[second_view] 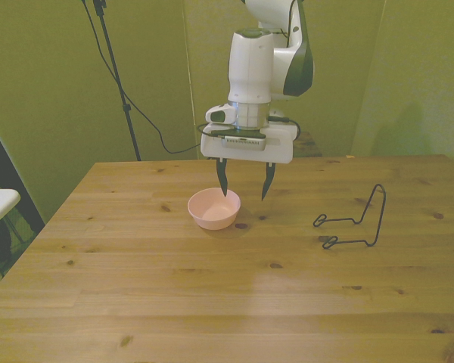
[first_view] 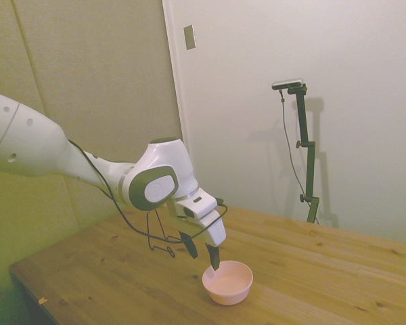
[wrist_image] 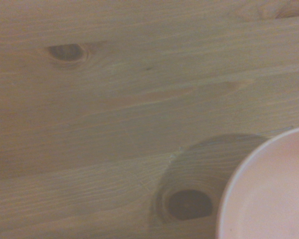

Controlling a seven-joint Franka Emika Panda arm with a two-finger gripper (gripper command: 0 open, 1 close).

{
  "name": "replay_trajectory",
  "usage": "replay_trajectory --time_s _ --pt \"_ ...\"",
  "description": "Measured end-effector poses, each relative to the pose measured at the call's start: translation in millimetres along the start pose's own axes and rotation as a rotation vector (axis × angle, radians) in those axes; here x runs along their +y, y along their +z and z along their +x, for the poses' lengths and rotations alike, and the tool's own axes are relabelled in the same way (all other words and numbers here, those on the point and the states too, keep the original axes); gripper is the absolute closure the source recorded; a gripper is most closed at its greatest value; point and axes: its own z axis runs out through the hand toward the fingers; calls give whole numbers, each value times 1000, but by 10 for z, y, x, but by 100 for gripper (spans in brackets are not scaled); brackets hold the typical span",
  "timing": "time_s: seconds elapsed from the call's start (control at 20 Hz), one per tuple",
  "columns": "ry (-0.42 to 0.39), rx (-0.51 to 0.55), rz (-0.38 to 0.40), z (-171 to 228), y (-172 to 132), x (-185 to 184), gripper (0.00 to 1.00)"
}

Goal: Load the bowl

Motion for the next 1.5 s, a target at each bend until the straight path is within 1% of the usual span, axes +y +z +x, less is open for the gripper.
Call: replay_trajectory --time_s 0.15,0.2,0.65,1.3,1.5 --pt "7 -6 -20 42 125 -24 0" --pt "9 -8 -24 57 159 -32 100" --pt "28 -16 -48 206 345 -34 100" --pt "39 -25 -53 243 403 13 100" --pt "44 -39 -43 258 432 -7 100"
